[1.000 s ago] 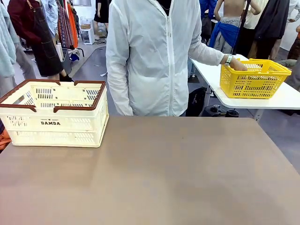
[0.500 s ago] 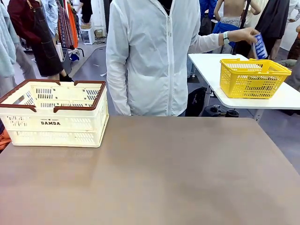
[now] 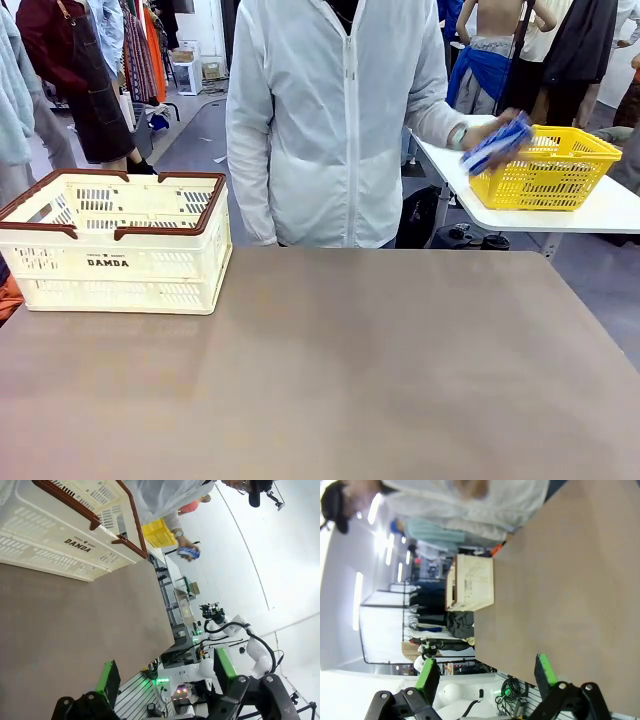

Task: Place the drinks into the Shopping basket.
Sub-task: Pick up one drink and place it into the Shopping basket.

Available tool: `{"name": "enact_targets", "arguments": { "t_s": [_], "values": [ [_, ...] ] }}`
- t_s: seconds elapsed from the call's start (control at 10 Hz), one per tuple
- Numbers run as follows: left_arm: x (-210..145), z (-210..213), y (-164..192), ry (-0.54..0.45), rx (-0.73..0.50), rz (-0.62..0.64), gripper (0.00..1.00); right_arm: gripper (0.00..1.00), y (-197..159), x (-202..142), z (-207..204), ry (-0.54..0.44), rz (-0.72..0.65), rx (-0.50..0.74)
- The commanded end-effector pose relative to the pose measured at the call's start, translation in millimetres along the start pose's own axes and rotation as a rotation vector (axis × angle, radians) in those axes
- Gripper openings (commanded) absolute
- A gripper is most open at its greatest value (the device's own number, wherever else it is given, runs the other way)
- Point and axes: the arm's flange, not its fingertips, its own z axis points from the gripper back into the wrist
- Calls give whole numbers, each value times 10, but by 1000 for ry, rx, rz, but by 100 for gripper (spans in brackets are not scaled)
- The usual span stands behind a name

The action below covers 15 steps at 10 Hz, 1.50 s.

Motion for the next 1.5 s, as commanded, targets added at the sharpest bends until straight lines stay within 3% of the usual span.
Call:
{"name": "enact_targets", "arguments": {
  "t_s": [0.0,1.4],
  "values": [
    [6,8,-4,-16,-26,-24,100,100,17,19,11,-8,10,25],
    [6,8,-4,-16,-26,-24,100,100,17,19,11,-8,10,25]
  ]
}}
